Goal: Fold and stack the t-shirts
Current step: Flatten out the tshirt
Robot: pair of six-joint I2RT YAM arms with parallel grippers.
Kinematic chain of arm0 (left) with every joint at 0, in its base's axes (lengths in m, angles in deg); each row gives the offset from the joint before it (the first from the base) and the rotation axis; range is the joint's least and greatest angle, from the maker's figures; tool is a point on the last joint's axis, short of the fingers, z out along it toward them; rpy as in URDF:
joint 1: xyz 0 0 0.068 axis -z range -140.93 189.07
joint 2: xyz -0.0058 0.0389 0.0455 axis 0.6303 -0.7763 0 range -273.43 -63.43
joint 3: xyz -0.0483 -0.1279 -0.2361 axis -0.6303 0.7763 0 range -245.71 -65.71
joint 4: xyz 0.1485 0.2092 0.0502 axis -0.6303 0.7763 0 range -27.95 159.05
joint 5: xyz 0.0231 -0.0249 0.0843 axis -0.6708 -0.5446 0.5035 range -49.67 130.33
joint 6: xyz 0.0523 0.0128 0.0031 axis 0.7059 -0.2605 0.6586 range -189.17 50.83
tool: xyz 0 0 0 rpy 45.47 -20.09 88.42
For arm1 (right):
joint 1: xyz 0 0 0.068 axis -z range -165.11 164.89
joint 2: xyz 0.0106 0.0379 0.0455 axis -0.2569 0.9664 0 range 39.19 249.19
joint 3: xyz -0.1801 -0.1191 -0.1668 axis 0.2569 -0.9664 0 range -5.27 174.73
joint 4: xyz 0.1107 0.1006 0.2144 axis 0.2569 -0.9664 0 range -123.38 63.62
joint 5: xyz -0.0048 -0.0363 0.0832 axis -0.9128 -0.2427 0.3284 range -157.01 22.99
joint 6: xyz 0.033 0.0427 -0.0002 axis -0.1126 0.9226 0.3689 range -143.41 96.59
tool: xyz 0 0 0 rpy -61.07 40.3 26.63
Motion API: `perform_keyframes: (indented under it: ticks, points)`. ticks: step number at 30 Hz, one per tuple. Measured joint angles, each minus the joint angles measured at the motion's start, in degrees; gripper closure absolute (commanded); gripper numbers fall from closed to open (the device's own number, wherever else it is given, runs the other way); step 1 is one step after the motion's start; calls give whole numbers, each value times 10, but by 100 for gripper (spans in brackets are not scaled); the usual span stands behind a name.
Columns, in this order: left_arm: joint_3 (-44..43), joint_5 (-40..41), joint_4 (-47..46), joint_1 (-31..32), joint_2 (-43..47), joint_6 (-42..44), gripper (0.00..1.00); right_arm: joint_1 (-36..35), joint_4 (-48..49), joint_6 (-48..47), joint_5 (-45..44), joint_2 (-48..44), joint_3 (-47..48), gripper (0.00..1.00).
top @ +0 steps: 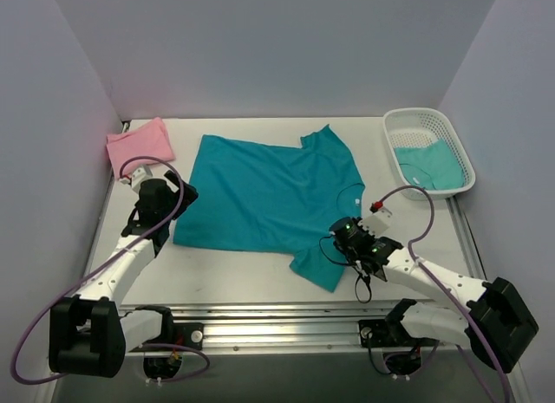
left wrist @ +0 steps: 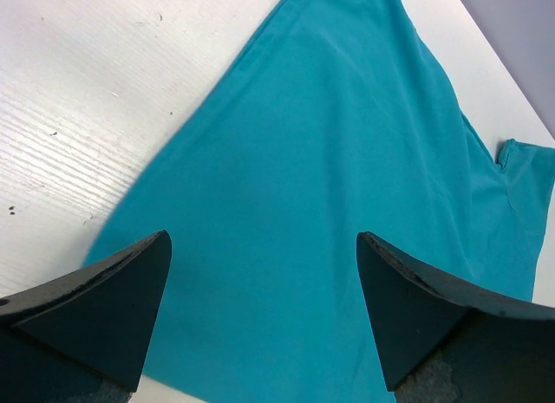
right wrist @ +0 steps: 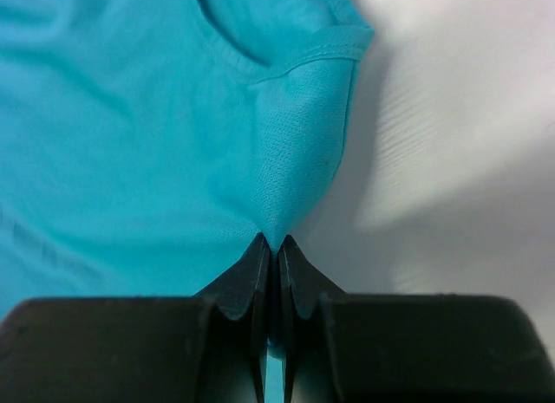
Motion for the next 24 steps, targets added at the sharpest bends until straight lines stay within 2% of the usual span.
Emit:
perform_keyframes:
  ticks: [3,5,7,8,9,13,17,20,24]
  points:
    - [0,0,1,4,2,-2,3,49,-18,-19,0,-27,0,100]
    - [0,2,5,9,7,-3,3,77,-24,-32,0,-37,0,95]
    - [0,8,13,18,17,-8,3,97,-26,-41,0,-38,0,57]
    - [0,12,18,23,23,-10,3,109,-27,-49,3,-35,0,6]
    - [0,17,24,29,31,-14,3,119,-24,-57,6,-31,0,0]
    - [0,29,44,51,60,-26,3,154,-15,-90,22,9,3,0]
    - [1,50,84,87,96,-40,3,158,-16,-105,37,39,11,0]
    - [13,70,121,120,143,-55,3,150,-28,-109,40,16,12,0]
    - [42,99,176,162,217,-76,2,113,-59,-113,44,-75,12,0]
